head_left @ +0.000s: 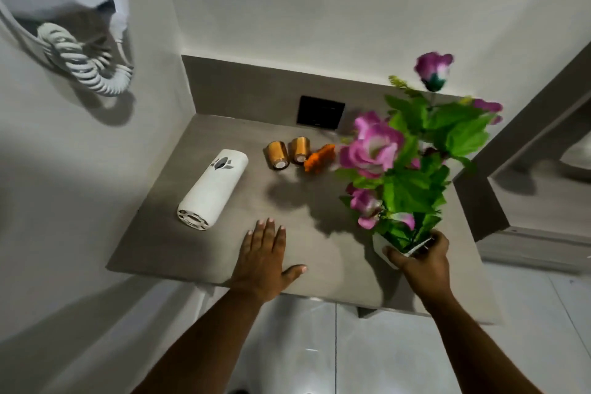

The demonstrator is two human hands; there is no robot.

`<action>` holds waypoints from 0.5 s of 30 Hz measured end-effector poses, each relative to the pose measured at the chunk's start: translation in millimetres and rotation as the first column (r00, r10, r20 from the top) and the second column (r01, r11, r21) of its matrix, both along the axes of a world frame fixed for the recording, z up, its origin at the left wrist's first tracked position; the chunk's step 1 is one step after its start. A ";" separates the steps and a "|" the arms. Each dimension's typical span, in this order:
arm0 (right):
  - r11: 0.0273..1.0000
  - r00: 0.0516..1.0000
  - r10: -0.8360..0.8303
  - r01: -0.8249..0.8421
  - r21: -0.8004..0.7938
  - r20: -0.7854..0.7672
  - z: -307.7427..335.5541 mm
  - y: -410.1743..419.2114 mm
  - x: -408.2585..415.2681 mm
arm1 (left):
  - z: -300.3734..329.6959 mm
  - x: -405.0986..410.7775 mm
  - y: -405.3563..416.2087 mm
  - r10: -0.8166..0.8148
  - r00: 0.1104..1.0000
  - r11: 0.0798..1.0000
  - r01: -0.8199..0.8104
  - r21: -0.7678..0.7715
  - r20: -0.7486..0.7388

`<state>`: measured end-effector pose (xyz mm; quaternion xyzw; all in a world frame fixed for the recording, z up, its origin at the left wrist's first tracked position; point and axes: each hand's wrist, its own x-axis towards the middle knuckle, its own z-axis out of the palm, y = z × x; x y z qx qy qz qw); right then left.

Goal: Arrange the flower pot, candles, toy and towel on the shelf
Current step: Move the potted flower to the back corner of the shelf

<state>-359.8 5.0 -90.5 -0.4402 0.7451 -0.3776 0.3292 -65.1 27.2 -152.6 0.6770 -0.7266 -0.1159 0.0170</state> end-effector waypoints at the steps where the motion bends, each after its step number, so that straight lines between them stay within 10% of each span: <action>1: 0.999 0.998 -0.041 0.042 -0.011 0.038 -2.5 0.7 2.8 | -3.1 -3.6 -2.5 -0.006 1.000 1.000 0.006 -0.025 -0.002; 15: 0.966 0.978 -0.186 0.200 -0.164 0.095 -29.2 -50.8 37.4 | -4.5 -14.3 -36.2 -0.042 0.999 0.997 0.044 -0.064 0.023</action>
